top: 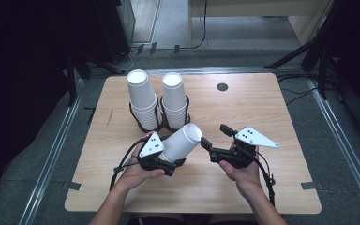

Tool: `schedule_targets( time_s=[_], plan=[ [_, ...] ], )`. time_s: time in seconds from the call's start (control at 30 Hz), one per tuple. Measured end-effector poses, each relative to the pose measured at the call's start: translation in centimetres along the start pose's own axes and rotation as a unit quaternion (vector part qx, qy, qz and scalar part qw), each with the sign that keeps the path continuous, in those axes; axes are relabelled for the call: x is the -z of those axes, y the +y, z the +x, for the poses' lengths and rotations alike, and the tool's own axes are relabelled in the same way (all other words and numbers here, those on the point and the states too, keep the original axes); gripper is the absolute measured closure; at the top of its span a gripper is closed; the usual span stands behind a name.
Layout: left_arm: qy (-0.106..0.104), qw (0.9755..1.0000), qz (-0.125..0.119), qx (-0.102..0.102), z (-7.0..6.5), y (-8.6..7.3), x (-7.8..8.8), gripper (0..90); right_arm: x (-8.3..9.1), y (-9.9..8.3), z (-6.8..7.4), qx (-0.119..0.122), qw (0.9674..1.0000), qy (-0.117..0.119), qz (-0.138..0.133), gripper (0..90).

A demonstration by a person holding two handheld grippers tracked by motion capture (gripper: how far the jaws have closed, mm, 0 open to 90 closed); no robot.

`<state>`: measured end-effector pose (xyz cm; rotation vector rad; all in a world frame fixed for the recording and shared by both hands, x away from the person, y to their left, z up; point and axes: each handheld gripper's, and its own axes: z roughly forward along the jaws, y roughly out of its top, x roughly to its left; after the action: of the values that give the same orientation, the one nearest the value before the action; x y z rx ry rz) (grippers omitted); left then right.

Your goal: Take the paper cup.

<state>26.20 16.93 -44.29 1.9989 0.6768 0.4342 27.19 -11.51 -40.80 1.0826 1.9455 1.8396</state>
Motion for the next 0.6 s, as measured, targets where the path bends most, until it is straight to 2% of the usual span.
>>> schedule_targets(
  time_s=[0.3, 0.6],
  plan=[
    [0.0, 0.9998, 0.014, -0.013, 0.3, -0.1, 0.4, 7.8, -0.2, -0.7, -0.3, 0.001, 0.9999, -0.004, 0.014, 13.2],
    [0.001, 0.9994, 0.023, -0.024, 0.5, -0.1, 0.7, 7.8, -0.8, -1.6, -0.5, -0.001, 0.9993, 0.01, 0.036, 13.1]
  ],
)
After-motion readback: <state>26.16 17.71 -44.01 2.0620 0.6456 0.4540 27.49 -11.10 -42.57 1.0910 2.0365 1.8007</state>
